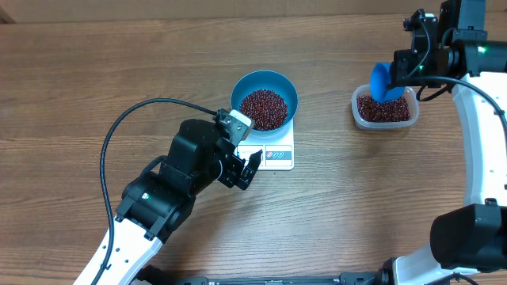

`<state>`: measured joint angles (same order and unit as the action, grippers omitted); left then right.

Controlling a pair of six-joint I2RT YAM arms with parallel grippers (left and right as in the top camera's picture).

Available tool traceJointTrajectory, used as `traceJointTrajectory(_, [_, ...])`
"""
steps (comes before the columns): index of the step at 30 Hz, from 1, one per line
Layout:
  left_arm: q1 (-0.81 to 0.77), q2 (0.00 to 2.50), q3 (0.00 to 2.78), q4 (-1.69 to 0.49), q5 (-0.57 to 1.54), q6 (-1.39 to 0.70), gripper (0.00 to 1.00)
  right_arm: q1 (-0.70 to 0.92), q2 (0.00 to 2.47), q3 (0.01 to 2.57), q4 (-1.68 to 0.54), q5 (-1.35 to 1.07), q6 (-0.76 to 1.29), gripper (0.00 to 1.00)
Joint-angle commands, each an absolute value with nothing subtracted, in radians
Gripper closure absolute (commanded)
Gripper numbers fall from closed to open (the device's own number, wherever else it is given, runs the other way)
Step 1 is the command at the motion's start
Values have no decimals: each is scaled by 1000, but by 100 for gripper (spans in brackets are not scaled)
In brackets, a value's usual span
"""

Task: Scoop item into bowl and weigh 150g on scale
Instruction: 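Lower the scoop into the red beans in the tub and scoop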

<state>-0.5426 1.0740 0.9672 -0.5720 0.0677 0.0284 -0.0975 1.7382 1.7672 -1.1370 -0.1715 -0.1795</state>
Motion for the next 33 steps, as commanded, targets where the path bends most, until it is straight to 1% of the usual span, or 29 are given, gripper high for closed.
traceJointTrajectory(1, [-541,1078,962,-571,68,22,0,-101,1736,1758,-1126,-127,-214,96])
traceJointTrajectory(5, [-541,1078,962,-571,68,22,1,-101,1751,1714,-1095,-114,-181,96])
traceJointTrajectory(19, [-541,1078,962,-571,68,22,0,-101,1854,1677,-1033,97,58,96])
traceJointTrajectory(33, [-541,1078,962,-571,68,22,0,-101,1863,1596,-999,88,129,96])
